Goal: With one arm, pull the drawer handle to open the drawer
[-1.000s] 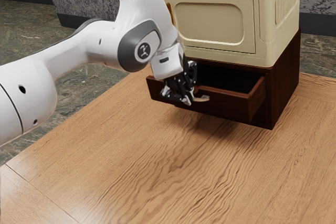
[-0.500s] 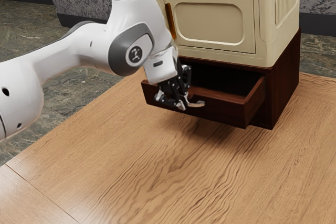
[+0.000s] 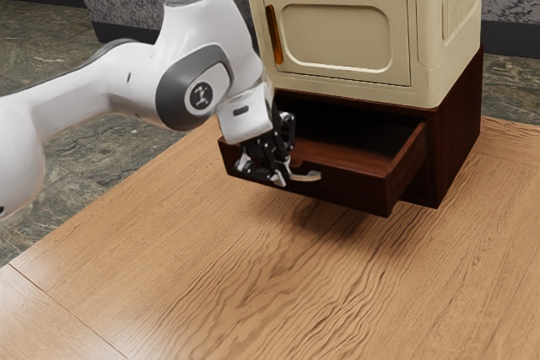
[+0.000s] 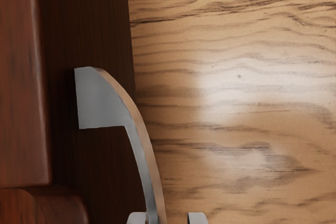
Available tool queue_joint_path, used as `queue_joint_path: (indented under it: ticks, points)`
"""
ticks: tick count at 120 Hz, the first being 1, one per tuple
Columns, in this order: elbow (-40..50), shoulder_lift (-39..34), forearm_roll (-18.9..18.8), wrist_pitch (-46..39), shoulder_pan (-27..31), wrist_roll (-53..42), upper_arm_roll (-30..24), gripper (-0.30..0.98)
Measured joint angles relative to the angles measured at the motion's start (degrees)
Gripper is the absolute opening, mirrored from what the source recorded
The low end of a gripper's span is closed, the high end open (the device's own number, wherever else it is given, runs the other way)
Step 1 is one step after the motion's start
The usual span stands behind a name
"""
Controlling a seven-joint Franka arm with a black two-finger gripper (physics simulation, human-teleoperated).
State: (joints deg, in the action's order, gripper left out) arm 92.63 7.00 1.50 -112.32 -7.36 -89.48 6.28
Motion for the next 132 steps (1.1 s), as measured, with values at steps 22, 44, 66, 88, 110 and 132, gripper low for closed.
queue_joint_path:
  ticks: [22,44,66,88,110,132]
  points:
    - [2.61,-2.31,-0.35,-0.46,0.0,0.66,-0.25,0.0]
    - [5.48,-4.9,-1.03,-0.86,0.21,1.43,-1.04,0.0]
    - [7.79,-6.93,-1.26,-1.54,0.87,2.18,-1.92,-0.01]
    - [9.83,-9.98,-1.3,-2.53,1.13,2.84,-2.29,-0.02]
    - [4.16,-17.25,0.02,-1.48,0.26,3.31,-4.3,0.36]
    - [-0.97,-18.95,1.5,3.67,-0.07,3.97,-8.15,0.55]
